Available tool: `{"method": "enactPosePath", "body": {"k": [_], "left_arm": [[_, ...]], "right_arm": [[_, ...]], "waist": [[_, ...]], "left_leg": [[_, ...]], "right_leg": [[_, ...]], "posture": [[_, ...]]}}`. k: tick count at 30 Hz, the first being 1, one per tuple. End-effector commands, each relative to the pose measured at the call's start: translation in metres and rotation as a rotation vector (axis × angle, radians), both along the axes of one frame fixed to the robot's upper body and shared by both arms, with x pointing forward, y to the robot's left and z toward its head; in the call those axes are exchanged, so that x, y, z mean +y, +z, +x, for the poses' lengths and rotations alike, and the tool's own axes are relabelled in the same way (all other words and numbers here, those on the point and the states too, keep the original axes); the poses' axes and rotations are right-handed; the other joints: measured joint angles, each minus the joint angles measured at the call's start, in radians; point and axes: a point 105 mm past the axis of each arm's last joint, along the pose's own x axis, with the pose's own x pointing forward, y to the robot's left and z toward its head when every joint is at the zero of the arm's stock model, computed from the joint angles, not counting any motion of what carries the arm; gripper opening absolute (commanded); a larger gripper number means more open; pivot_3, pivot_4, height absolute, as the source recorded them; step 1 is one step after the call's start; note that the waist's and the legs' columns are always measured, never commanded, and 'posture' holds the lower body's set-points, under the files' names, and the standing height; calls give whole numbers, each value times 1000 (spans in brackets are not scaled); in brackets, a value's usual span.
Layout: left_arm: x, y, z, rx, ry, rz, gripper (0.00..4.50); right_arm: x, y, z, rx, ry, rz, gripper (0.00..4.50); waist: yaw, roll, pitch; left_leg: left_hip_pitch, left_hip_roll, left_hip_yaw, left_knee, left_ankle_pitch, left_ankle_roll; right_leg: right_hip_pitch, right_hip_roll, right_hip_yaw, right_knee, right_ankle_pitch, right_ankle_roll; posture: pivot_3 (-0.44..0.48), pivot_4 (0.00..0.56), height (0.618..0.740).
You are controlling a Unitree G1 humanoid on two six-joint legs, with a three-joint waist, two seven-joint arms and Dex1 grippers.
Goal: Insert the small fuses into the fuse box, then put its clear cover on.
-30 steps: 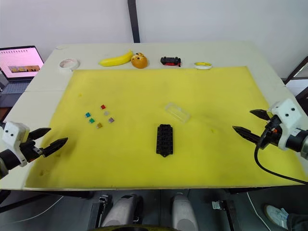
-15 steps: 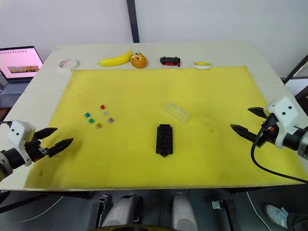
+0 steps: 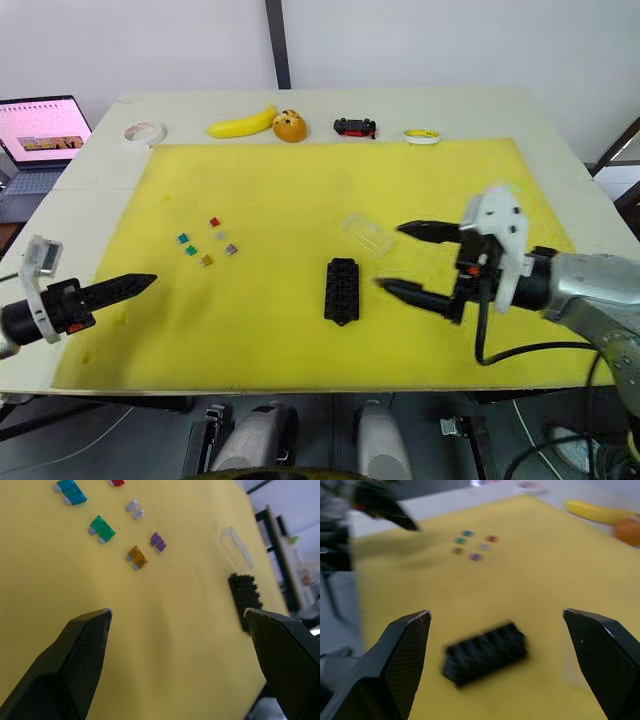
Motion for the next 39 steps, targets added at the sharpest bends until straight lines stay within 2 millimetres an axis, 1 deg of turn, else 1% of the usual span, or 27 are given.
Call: {"method": "enactPosePath", "body": {"k": [1, 7, 10, 12, 16, 20, 26, 28, 32, 39], "left_arm": [[0, -5, 0, 75, 2, -45, 4466], [-4, -16, 9, 160, 14, -150, 4466], [-10, -12, 15, 158, -5, -195, 4466], [-12, -10, 21, 144, 3, -215, 4466], [-13, -15, 34, 162, 58, -250, 4466], [-15, -20, 41, 173, 83, -266, 4466], [-22, -26, 46, 187, 93, -283, 4466], [-28, -31, 48, 191, 90, -273, 4466], [-38, -31, 50, 192, 62, -280, 4466], [-42, -34, 58, 191, 93, -301, 4466]], "right_arm": [[12, 0, 1, -17, 33, 5, 4500], [26, -13, 12, -41, 32, -2, 4500], [31, -19, 14, -49, 38, -6, 4500], [35, -21, 14, -49, 44, 1, 4500], [41, -24, 14, -62, 65, 7, 4500], [45, -23, 18, -76, 69, 8, 4500], [46, -24, 23, -98, 60, -12, 4500], [46, -26, 25, -102, 55, -19, 4500], [46, -26, 27, -102, 51, -24, 4500], [45, -25, 28, -105, 42, -16, 4500]], "waist": [[0, 0, 0], [2, -1, 0], [2, -1, 0], [2, -1, -1], [2, -1, -1], [2, -2, -1], [6, -2, -1], [6, -2, -1], [10, -2, -2], [27, -2, -2]], "left_leg": [[0, 0, 0, 0, 0, 0], [-1, 0, 0, 0, 1, -2], [-1, 0, 0, 0, 2, -3], [-1, 0, 0, 0, 2, -3], [-1, 0, -1, 0, 2, -4], [-1, 0, 0, 0, 3, -5], [-1, -1, -1, 0, 3, -5], [-1, -1, -1, 0, 3, -5], [-1, -2, -1, 0, 3, -6], [-1, -2, -1, 0, 4, -6]], "right_leg": [[-1, 0, 0, 0, 0, 0], [-3, -2, 1, 2, 0, 0], [-3, -2, 1, 3, 0, 0], [-3, -1, 1, 3, 0, 0], [-4, -2, 1, 4, 0, 0], [-5, -1, 1, 5, 0, 0], [-5, -2, 2, 5, 0, 0], [-4, -2, 1, 5, 0, 0], [-4, -3, 1, 6, 0, 0], [-4, -2, 1, 6, 0, 0]], "posture": [[0, 150, 740], [0, 150, 740], [0, 150, 740], [0, 150, 740], [0, 150, 740], [0, 150, 740], [0, 150, 740], [0, 150, 740], [0, 150, 740], [0, 150, 740]]}}
